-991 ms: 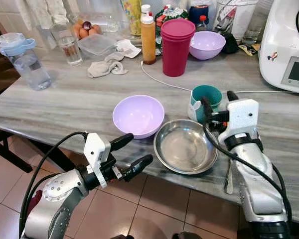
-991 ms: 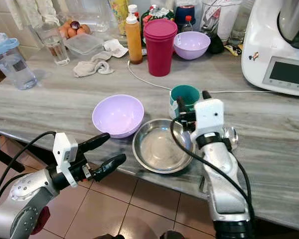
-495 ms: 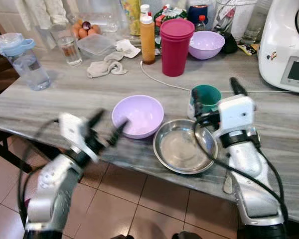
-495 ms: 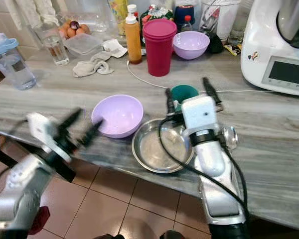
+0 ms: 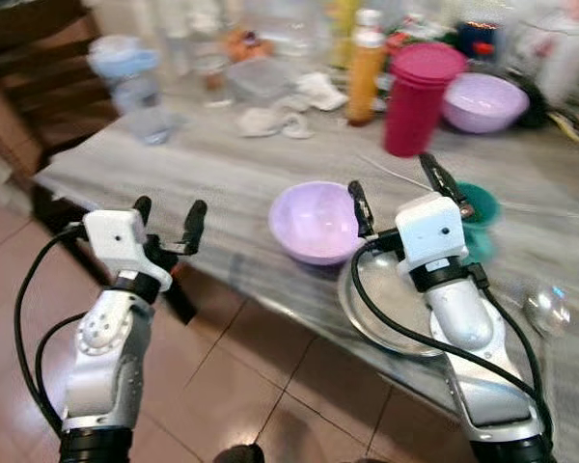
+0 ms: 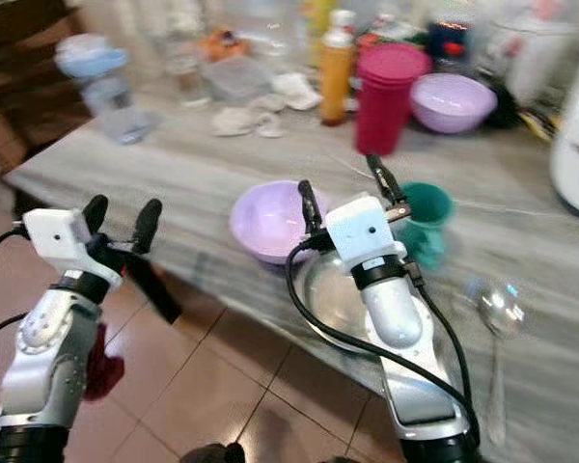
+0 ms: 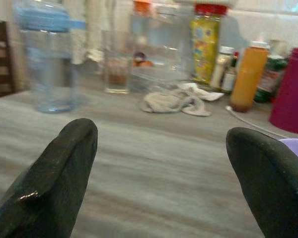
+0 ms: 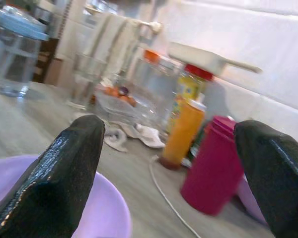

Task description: Setting the table

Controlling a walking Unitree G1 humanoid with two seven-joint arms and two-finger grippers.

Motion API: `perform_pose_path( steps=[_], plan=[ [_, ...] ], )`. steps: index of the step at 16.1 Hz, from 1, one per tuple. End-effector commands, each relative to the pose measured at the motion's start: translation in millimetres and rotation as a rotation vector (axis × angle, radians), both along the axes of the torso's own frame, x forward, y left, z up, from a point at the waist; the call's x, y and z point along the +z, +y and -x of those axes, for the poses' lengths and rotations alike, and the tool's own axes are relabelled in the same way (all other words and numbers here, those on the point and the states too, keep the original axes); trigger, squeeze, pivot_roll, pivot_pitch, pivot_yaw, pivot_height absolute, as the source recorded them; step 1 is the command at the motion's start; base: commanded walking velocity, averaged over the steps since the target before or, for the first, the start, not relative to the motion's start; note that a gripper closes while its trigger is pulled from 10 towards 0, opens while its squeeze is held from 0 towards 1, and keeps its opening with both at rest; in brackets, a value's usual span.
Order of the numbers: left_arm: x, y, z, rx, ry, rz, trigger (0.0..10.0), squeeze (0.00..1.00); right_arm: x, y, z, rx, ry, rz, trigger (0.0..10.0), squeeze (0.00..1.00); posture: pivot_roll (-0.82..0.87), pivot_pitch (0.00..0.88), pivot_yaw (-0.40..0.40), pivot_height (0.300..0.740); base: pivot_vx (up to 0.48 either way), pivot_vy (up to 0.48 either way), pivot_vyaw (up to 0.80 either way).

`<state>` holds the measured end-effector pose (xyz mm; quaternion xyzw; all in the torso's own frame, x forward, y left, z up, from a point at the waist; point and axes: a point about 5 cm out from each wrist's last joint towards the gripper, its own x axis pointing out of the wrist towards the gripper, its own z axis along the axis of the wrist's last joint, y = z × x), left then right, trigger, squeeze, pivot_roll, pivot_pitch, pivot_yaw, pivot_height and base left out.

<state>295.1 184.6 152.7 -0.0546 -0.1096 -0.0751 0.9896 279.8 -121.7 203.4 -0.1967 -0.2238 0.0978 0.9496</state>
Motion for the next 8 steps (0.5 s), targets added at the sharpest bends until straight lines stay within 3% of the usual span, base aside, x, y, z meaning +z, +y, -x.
perform_pose_path(
  steps=[1, 8],
  plan=[
    [-3, 4.1, -2.1, 0.057, 0.011, -0.043, 10.0, 0.00, 0, 6.9, 0.5, 0.032, -0.005, 0.007, 10.0, 0.00, -0.16, 0.093, 0.070, 0.740, 0.000, 0.000, 0.80],
    [-9, 18.8, -16.7, 0.231, 0.032, -0.105, 10.0, 0.00, -7, 12.7, -1.8, 0.052, 0.013, -0.011, 10.0, 0.00, -0.16, 0.046, 0.083, 0.740, 0.000, 0.000, 0.80]
  ],
)
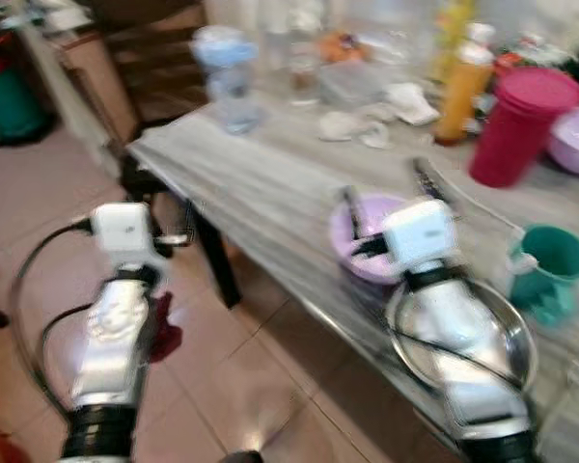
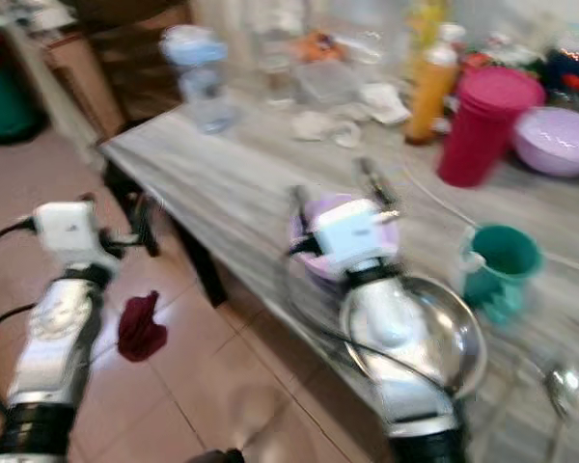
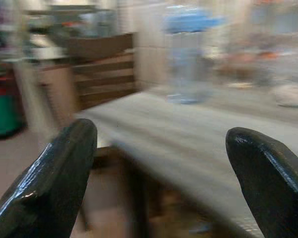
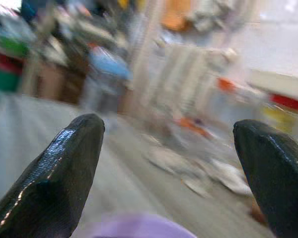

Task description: Setting the table

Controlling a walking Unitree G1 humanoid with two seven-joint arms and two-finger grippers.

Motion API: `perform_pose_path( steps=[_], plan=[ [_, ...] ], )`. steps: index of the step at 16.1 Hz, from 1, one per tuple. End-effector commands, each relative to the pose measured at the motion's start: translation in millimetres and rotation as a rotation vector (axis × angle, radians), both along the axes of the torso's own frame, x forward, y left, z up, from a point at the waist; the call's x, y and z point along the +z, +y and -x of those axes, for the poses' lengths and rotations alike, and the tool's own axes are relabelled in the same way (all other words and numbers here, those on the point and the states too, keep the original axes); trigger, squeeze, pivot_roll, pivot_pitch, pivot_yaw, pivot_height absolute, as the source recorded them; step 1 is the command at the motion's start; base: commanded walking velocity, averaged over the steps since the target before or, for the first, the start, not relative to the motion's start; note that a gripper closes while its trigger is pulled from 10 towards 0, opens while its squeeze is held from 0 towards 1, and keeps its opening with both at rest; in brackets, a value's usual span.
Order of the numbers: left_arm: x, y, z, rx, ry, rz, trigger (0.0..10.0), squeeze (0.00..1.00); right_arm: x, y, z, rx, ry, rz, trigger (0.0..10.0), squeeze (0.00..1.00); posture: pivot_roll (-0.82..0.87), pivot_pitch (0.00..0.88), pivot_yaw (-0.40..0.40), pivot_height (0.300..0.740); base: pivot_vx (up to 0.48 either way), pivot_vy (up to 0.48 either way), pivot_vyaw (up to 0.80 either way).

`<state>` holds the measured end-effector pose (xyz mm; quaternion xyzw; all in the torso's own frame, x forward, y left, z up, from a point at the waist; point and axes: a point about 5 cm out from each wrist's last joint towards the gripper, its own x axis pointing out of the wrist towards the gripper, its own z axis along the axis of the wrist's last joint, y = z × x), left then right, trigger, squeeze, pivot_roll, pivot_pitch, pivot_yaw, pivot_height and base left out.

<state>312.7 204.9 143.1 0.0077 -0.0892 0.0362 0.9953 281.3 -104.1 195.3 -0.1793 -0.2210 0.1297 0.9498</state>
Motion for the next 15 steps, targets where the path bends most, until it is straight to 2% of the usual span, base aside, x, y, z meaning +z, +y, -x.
perform_pose_path(
  steps=[1, 10, 13, 15],
  plan=[
    [1, 3.3, -1.8, 0.055, -0.012, -0.025, 10.0, 0.00, 2, -4.5, -1.7, -0.016, -0.013, 0.006, 10.0, 0.00, -0.17, 0.034, 0.087, 0.740, 0.000, 0.000, 0.80],
    [-8, 0.2, -4.2, 0.094, -0.005, -0.031, 10.0, 0.00, -1, -1.8, -5.6, 0.001, -0.011, -0.003, 10.0, 0.00, -0.16, 0.006, 0.084, 0.740, 0.000, 0.000, 0.80],
    [-11, -1.6, -5.4, 0.104, 0.005, -0.028, 10.0, 0.00, -3, -0.6, -6.3, 0.011, -0.001, -0.014, 10.0, 0.00, -0.16, 0.008, 0.086, 0.740, 0.000, 0.000, 0.45],
    [-12, -2.4, -4.8, 0.107, 0.008, -0.027, 10.0, 0.00, -5, -0.8, -5.7, 0.011, 0.005, -0.015, 10.0, 0.00, -0.16, 0.012, 0.083, 0.740, 0.000, 0.281, 0.00]
  ],
)
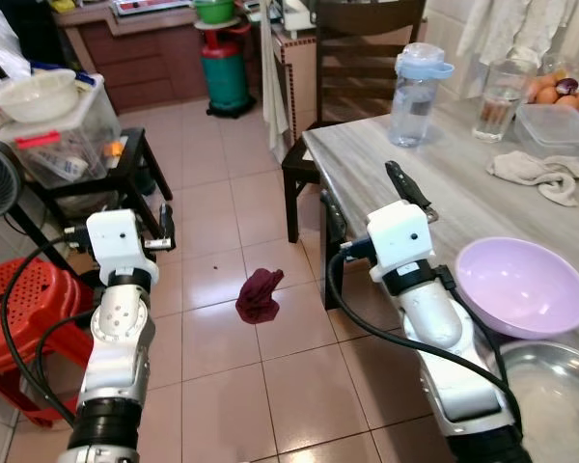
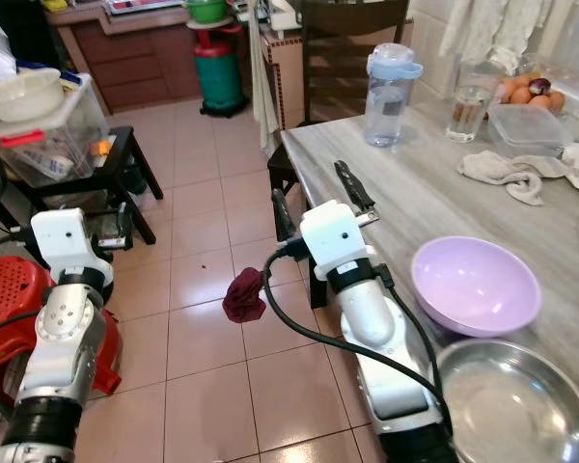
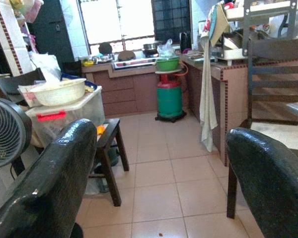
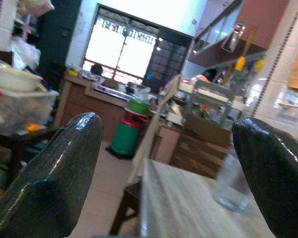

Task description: Setting the table

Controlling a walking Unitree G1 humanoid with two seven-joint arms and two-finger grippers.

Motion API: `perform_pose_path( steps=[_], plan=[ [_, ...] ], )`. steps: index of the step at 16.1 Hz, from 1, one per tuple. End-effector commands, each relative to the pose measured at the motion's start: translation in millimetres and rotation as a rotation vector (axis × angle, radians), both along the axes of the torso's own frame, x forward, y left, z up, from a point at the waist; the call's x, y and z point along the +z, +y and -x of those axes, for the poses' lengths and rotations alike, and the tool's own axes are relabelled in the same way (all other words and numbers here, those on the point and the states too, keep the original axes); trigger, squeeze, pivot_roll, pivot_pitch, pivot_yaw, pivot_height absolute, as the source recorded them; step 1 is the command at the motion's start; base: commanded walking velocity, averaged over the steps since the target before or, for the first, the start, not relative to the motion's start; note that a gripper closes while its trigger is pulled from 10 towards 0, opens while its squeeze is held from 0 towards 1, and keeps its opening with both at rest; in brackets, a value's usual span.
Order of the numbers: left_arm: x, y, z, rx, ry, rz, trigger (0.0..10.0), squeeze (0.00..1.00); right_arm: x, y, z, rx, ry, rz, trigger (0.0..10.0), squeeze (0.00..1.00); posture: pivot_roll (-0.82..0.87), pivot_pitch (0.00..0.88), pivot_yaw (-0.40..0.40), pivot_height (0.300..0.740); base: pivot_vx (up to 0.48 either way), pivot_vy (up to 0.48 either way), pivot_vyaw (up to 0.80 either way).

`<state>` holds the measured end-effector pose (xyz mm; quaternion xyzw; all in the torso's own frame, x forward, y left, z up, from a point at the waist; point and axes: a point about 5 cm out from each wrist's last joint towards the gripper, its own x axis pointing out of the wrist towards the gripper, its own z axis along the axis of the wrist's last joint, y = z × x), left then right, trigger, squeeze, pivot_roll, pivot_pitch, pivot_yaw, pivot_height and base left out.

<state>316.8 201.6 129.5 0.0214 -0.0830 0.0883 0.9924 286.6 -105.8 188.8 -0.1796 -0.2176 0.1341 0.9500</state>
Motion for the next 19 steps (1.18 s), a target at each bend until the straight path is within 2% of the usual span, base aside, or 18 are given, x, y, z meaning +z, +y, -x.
perform_pose_path(
  steps=[1, 8, 13, 16, 17, 19],
  plan=[
    [1, 0.1, -0.6, -0.001, -0.003, -0.010, 10.0, 0.00, 1, 0.4, -0.4, 0.004, 0.000, -0.019, 10.0, 0.00, -0.16, 0.012, 0.083, 0.740, 0.000, 0.334, 0.00],
    [-1, -1.2, -2.1, -0.002, 0.003, -0.010, 10.0, 0.00, -2, -2.3, -2.2, -0.009, 0.010, -0.031, 10.0, 0.00, -0.16, 0.011, 0.086, 0.740, 0.000, 0.427, 0.00],
    [-6, -2.6, -2.6, -0.002, 0.019, -0.010, 10.0, 0.00, -16, -11.5, -6.0, -0.053, 0.067, -0.040, 10.0, 0.00, -0.16, 0.011, 0.076, 0.740, 0.000, 0.480, 0.00],
    [-14, -5.2, 0.0, 0.002, 0.039, -0.034, 10.0, 0.00, -40, -23.3, -11.0, -0.095, 0.181, -0.096, 10.0, 0.00, -0.14, 0.006, 0.068, 0.740, 0.000, 0.275, 0.00],
    [-31, -3.5, 3.8, 0.003, 0.092, -0.033, 10.0, 0.00, -62, -31.5, -14.0, -0.131, 0.269, -0.100, 10.0, 0.00, -0.14, 0.001, 0.065, 0.740, 0.000, 0.000, 0.00],
    [-50, -2.1, 9.7, -0.001, 0.152, -0.034, 10.0, 0.00, -80, -42.9, -16.4, -0.164, 0.340, -0.130, 10.0, 0.00, -0.14, 0.000, 0.060, 0.740, 0.000, 0.000, 0.00]
  ],
)
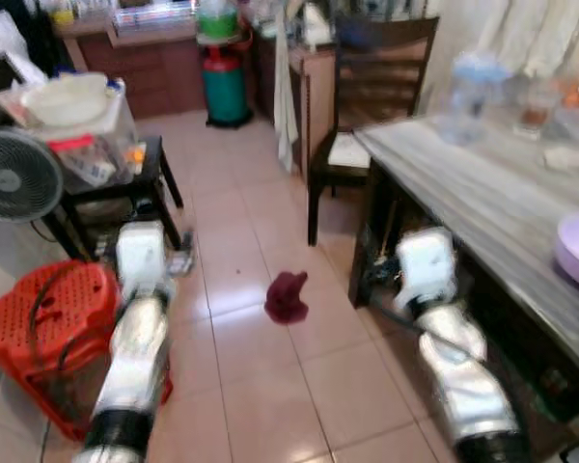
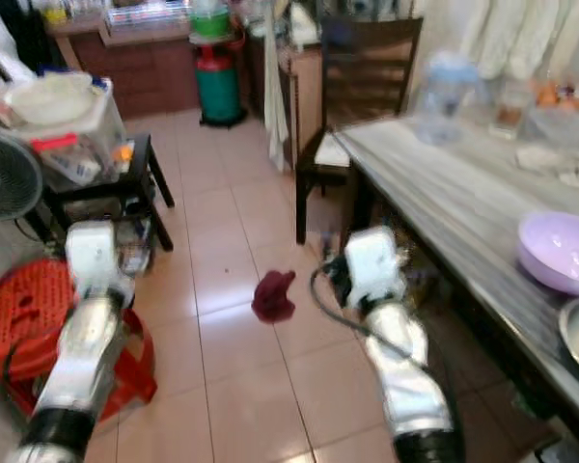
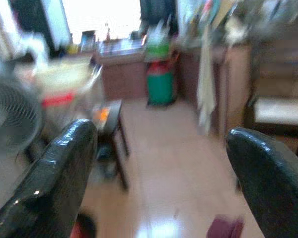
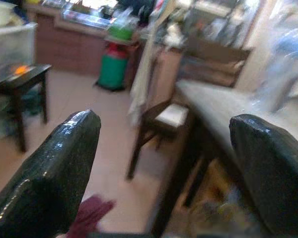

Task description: Setting the table

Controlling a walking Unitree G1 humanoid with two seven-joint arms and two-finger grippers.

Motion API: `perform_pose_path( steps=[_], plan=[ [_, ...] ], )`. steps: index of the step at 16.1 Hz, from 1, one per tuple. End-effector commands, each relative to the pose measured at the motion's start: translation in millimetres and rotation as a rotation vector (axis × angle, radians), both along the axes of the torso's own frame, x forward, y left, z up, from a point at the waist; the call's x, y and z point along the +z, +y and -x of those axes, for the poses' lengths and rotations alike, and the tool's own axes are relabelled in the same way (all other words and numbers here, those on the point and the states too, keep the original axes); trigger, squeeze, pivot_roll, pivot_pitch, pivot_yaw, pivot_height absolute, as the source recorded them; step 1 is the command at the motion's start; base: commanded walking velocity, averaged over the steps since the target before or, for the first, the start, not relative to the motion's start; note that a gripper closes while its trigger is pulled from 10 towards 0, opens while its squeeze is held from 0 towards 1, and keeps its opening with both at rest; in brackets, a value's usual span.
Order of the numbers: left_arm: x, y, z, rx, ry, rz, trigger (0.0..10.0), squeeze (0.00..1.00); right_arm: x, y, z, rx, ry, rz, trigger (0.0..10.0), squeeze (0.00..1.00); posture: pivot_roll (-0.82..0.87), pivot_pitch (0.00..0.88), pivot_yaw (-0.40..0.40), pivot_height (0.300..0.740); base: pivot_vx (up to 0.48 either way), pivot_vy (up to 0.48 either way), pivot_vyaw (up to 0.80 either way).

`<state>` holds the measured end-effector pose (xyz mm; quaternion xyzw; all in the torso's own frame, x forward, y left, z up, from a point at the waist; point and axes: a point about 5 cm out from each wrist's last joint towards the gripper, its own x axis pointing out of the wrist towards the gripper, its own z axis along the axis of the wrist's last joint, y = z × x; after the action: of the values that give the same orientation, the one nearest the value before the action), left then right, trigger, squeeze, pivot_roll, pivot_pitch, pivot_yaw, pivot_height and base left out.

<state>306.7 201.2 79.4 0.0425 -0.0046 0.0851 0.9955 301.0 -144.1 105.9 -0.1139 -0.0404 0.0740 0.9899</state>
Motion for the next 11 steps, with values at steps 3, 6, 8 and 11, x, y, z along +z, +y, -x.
perform_pose_path(
  steps=[3, 6, 8, 11],
  plan=[
    [-42, 6.6, 13.1, 0.031, 0.181, 0.037, 10.0, 0.00, -40, -16.7, -5.7, -0.056, 0.177, 0.007, 10.0, 0.00, -0.15, 0.000, 0.040, 0.740, 0.000, 0.000, 0.00],
    [-93, -12.0, 38.1, -0.109, 0.466, 0.022, 10.0, 0.00, -85, -20.7, 4.5, -0.070, 0.401, 0.004, 10.0, 0.00, -0.17, 0.000, 0.033, 0.740, 0.000, 0.000, 0.00],
    [-113, -21.7, 53.1, -0.152, 0.604, 0.029, 10.0, 0.00, -102, -20.2, 12.0, -0.076, 0.490, -0.105, 10.0, 0.00, -0.19, 0.000, 0.058, 0.740, 0.000, 0.000, 0.00],
    [-131, -35.2, 70.4, -0.248, 0.739, -0.004, 10.0, 0.00, -129, -28.3, 31.3, -0.194, 0.632, -0.065, 10.0, 0.00, -0.21, 0.000, 0.055, 0.740, 0.000, 0.000, 0.00]
  ],
)
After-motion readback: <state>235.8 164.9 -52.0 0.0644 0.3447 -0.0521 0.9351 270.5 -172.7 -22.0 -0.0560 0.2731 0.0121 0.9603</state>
